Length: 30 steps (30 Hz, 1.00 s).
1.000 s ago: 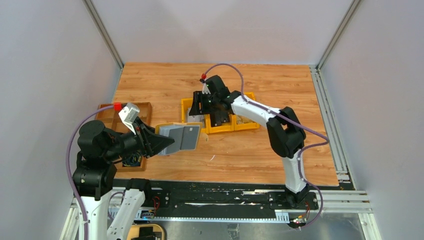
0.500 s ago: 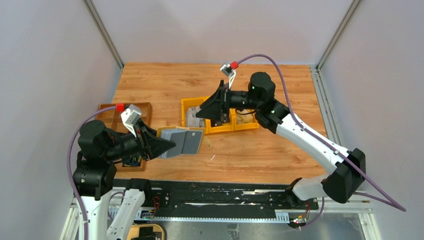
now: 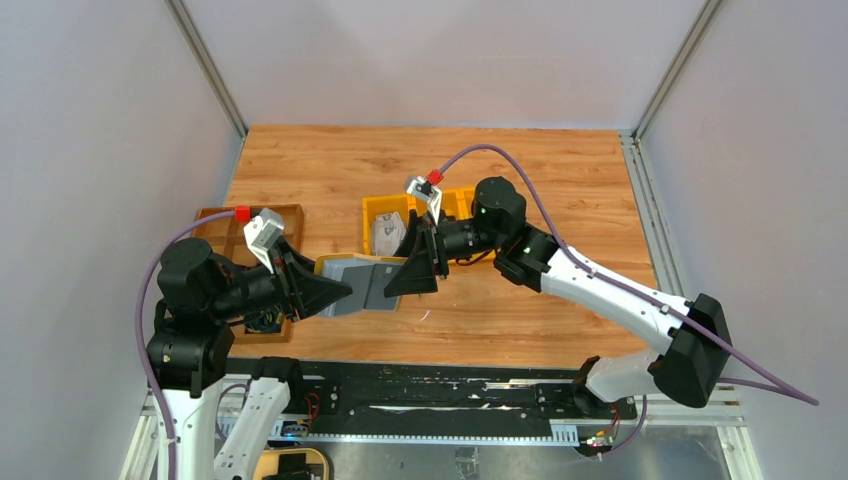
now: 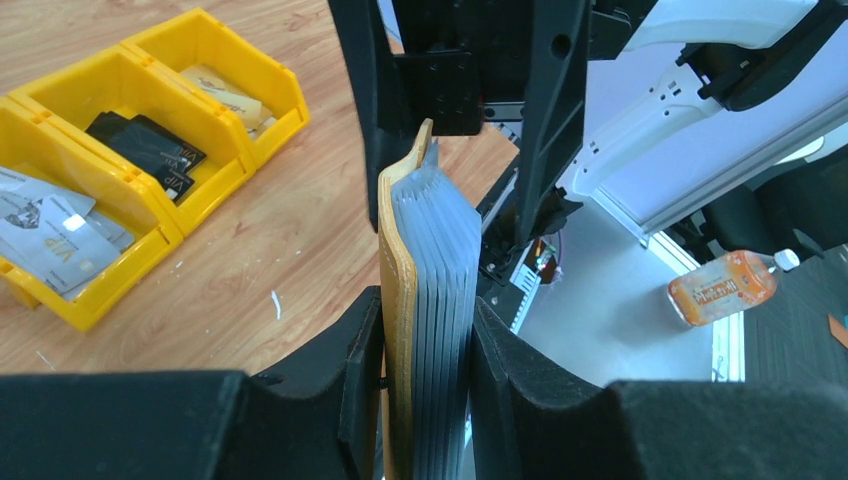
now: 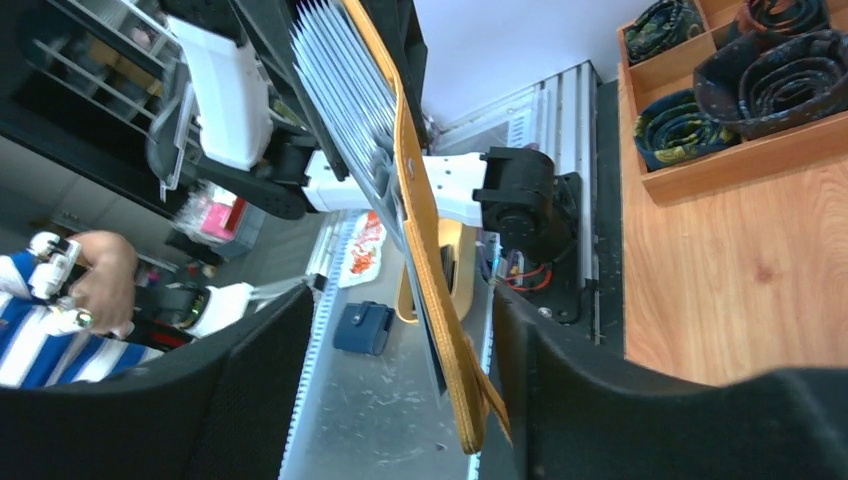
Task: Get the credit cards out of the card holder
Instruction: Remove the credit card from the card holder.
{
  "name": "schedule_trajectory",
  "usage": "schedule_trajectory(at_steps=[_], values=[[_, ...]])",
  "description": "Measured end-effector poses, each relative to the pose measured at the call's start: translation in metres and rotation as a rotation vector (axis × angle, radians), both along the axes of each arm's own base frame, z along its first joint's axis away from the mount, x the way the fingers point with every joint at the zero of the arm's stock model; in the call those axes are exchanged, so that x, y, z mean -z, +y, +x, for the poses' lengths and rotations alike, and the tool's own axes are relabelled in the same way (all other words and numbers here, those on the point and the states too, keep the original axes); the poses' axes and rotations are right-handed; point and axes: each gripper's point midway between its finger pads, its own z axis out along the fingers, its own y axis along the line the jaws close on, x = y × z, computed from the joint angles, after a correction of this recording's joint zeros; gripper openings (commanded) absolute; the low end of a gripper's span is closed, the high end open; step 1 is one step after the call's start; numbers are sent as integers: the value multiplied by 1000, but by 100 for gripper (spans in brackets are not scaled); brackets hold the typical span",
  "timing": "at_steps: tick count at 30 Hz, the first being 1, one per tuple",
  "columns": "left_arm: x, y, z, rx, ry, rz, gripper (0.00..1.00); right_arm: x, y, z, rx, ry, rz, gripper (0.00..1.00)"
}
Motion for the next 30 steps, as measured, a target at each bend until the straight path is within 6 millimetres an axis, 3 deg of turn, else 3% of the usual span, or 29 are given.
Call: schedule_trajectory(at_steps=[3,7,11,13,16,19,28,30], values=[[0,0,0,0,-3,2,0,3,2,-5,-12,-8,-12,41],[1,0,0,-1,1,4,1,10,9,1,23,-2,-41,24],[5,2,4,-23,9,12,22,17,19,6,53,7,-69,6],[11,4,9,-43,21,21,39,19,21,6,65,12,-79,0],[15,5,12,-54,22,33,51,25,23,11,102,22,-103,0],[16,5,12,-51,11,39,53,31,24,18,148,28,-127,0],[17,6,11,-42,-15,53,49,40,23,26,198,37,-166,0],[18,7,14,-56,-20,61,53,40,23,26,199,38,-168,0]])
